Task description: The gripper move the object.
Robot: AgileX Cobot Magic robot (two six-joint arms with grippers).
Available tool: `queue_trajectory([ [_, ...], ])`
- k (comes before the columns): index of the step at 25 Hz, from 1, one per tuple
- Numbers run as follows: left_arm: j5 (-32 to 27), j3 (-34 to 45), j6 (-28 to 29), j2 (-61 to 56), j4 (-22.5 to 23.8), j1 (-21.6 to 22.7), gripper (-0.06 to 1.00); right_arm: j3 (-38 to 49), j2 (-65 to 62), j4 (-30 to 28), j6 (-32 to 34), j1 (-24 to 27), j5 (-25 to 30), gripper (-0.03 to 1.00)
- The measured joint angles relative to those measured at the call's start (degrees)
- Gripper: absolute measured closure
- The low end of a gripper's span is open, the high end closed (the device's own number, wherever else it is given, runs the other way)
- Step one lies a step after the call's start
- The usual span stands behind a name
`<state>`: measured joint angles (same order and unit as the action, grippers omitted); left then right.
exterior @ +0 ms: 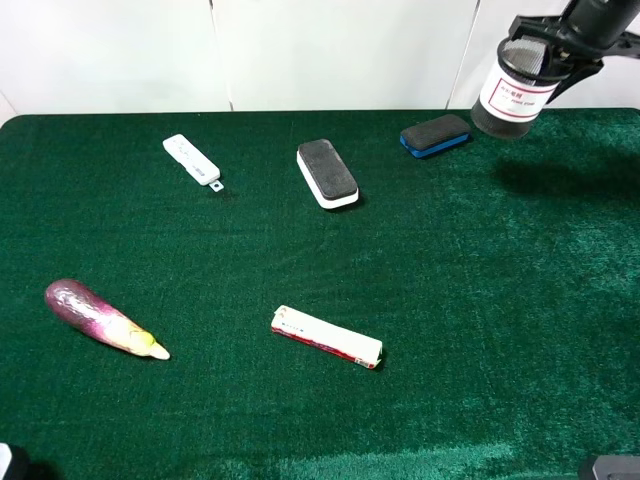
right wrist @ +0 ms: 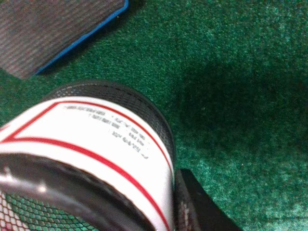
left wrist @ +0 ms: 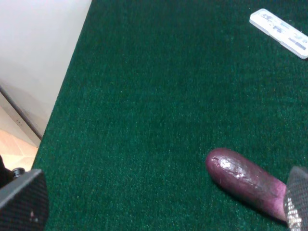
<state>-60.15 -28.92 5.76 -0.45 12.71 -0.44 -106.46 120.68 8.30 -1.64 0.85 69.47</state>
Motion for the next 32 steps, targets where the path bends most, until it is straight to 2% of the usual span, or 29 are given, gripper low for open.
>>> queue_trajectory([
  [10,0.00,0.00,0.00,0.00,0.00,0.00,-0.05,9.75,-10.27,-0.27,1.23,-1.20,-0.07,0.92],
  [26,0.00,0.00,0.00,0.00,0.00,0.00,-0.05,21.72,-16.91,-1.00,1.29,-17.74,0.12,0.92],
  [32,0.00,0.00,0.00,0.00,0.00,0.00,-0.05,22.96,-17.07,-1.36,1.29,-24.33,0.22,0.92],
])
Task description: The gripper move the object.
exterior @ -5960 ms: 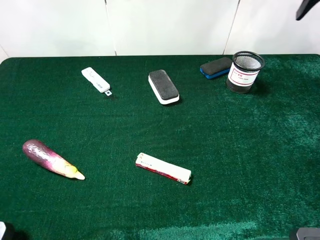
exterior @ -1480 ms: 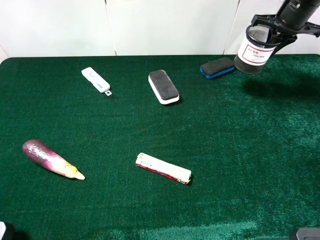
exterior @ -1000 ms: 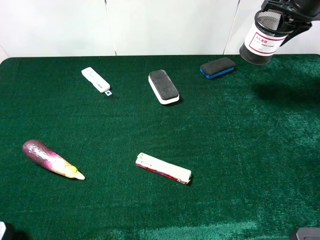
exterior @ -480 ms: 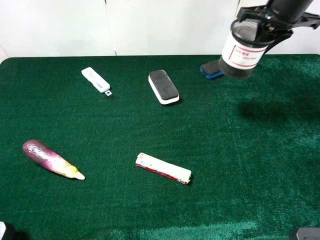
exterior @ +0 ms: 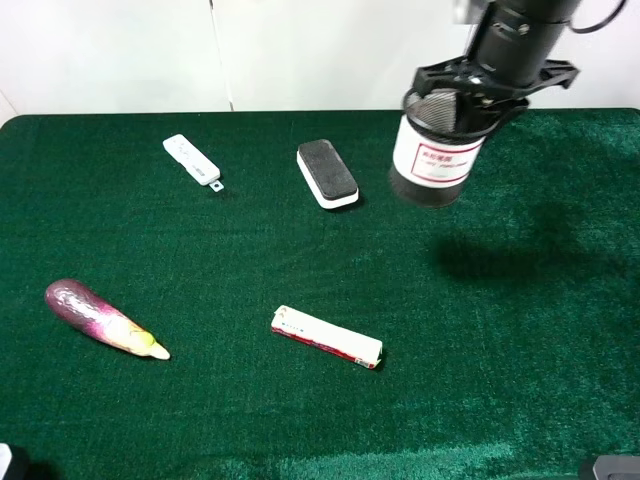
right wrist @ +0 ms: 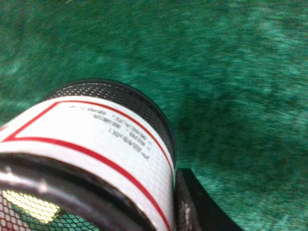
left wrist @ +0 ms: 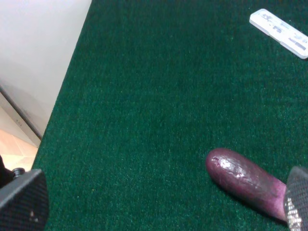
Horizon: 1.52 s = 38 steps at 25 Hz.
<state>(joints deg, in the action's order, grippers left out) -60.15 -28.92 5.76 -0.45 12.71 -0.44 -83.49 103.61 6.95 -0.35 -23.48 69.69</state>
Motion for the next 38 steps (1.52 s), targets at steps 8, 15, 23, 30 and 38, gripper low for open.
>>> queue_trajectory([
  [8,0.00,0.00,0.00,0.00,0.00,0.00,-0.05,2.95,-0.02,0.00,0.00,-7.04,-0.74,0.92],
  [15,0.00,0.00,0.00,0.00,0.00,0.00,-0.05,8.90,-0.02,0.25,0.00,-11.01,-6.93,0.92],
  [23,0.00,0.00,0.00,0.00,0.00,0.00,-0.05,16.59,-0.06,-0.28,0.02,-11.48,-16.46,0.92],
  [30,0.00,0.00,0.00,0.00,0.00,0.00,-0.05,22.84,-0.06,-2.02,0.02,-11.48,-22.81,0.92],
  [38,0.00,0.00,0.00,0.00,0.00,0.00,-0.05,27.00,-0.06,-3.94,0.02,-11.48,-28.10,0.92],
])
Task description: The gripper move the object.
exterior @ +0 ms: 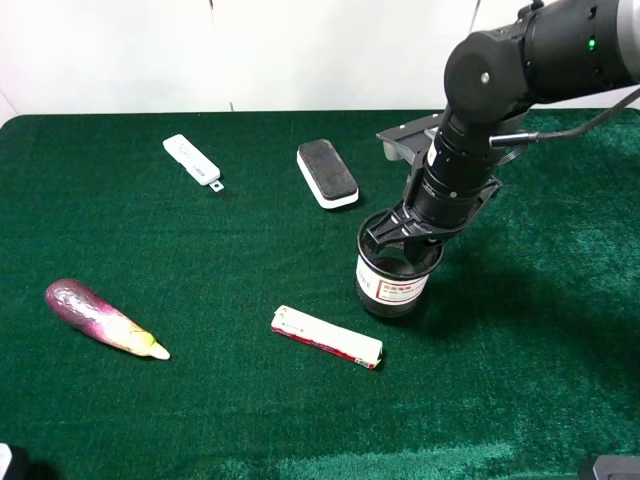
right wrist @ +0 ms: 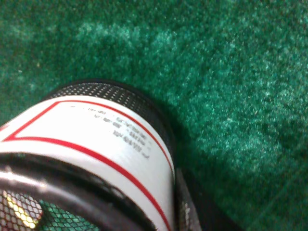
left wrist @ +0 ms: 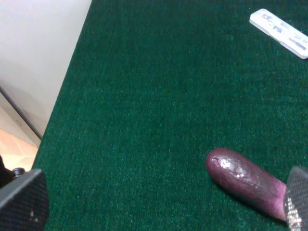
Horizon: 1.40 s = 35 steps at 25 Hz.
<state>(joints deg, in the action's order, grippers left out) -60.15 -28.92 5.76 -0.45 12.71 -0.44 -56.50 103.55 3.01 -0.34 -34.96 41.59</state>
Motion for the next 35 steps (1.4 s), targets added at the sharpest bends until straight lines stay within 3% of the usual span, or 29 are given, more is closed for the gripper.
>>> queue_trajectory([
  [6,0.00,0.00,0.00,0.00,0.00,0.00,-0.05,3.67,-0.01,-0.22,0.00,0.00,-3.67,0.92],
  [19,0.00,0.00,0.00,0.00,0.00,0.00,-0.05,3.87,-0.01,-0.27,1.25,0.00,-4.15,0.91],
  [21,0.00,0.00,0.00,0.00,0.00,0.00,-0.05,3.87,-0.01,-0.27,1.93,0.00,-4.15,0.82],
  [26,0.00,0.00,0.00,0.00,0.00,0.00,-0.05,3.87,-0.01,-0.32,2.34,0.00,-4.15,0.37],
  [29,0.00,0.00,0.00,0.00,0.00,0.00,-0.05,3.87,-0.01,-0.33,2.34,0.00,-4.03,0.30],
  [35,0.00,0.00,0.00,0.00,0.00,0.00,-0.05,3.25,-0.01,-0.70,2.39,0.00,-2.44,0.28],
])
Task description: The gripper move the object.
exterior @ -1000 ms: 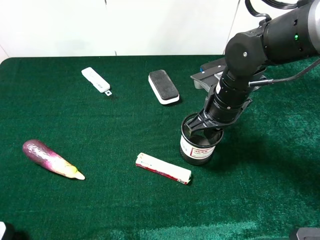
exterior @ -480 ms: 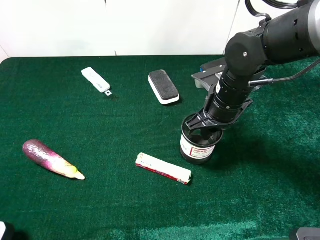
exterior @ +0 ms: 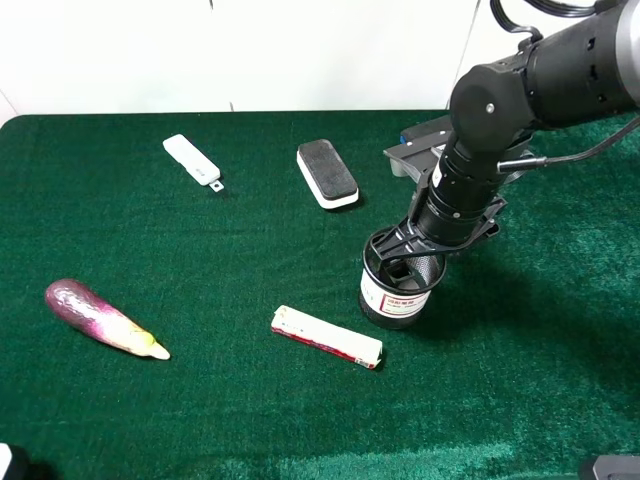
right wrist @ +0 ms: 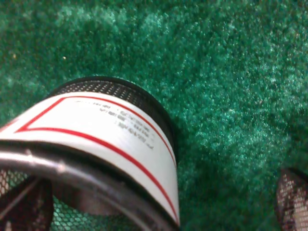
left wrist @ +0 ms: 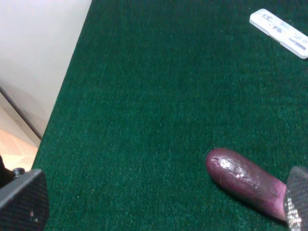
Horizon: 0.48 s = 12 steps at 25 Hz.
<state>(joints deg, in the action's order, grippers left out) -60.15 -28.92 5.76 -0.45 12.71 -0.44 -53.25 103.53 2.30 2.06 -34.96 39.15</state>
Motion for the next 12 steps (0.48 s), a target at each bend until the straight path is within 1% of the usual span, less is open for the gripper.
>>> queue_trajectory([
  [12,0.00,0.00,0.00,0.00,0.00,0.00,-0.05,-12.13,-1.83,-0.42,0.15,0.00,14.76,0.28],
])
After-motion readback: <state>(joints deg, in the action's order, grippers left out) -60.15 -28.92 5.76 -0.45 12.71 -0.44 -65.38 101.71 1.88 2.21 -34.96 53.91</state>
